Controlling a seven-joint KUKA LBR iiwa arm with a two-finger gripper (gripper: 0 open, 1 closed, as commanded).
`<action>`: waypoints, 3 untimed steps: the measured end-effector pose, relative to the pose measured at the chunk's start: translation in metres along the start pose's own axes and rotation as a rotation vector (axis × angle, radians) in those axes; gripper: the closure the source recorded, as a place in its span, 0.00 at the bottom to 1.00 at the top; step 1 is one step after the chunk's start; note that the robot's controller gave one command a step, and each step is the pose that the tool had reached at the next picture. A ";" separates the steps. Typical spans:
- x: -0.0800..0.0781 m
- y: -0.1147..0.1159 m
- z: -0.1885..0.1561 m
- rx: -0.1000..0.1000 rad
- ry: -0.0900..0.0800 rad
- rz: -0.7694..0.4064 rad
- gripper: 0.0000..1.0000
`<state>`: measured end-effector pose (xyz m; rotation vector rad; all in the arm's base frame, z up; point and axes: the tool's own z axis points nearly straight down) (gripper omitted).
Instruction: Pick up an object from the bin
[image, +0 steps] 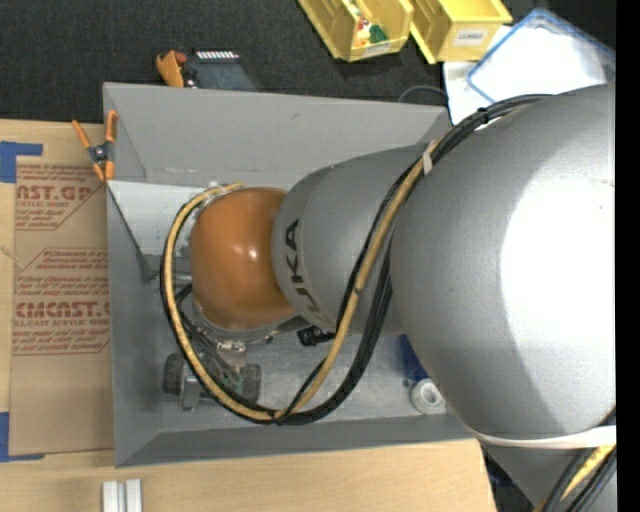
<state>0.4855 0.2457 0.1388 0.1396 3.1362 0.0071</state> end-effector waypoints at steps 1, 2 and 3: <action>-0.001 0.001 -0.016 -0.001 -0.001 0.000 1.00; 0.000 0.000 -0.032 -0.001 0.000 0.000 1.00; 0.000 0.001 -0.048 -0.001 0.000 0.000 1.00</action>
Offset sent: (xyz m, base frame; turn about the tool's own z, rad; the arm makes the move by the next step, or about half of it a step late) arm 0.0008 0.0005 0.0185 -0.0002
